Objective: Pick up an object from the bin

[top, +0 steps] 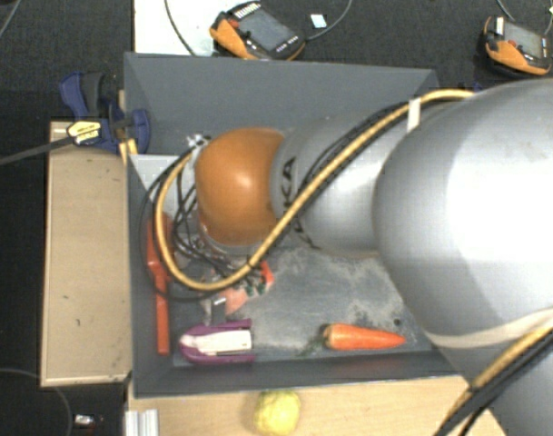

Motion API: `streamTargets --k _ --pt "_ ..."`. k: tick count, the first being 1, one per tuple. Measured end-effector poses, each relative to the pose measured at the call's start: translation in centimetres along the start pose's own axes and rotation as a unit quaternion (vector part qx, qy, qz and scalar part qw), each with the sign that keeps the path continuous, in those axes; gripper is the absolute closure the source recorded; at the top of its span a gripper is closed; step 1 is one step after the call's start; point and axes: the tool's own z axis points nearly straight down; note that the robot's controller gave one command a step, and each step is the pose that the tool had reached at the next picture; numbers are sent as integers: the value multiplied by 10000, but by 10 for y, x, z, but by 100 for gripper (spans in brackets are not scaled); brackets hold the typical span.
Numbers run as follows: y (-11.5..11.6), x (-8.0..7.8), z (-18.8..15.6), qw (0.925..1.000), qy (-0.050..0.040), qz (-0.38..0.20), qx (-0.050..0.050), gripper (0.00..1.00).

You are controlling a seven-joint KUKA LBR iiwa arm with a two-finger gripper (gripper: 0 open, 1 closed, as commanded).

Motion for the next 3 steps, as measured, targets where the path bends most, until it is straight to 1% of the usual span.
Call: streamTargets --k 1,2,3 --pt "-51 -24 -8 9999 -53 -156 17 0" --pt "-23 -24 0 9995 -43 -328 -20 0" --pt "-50 -23 14 10000 -50 -83 5 0"
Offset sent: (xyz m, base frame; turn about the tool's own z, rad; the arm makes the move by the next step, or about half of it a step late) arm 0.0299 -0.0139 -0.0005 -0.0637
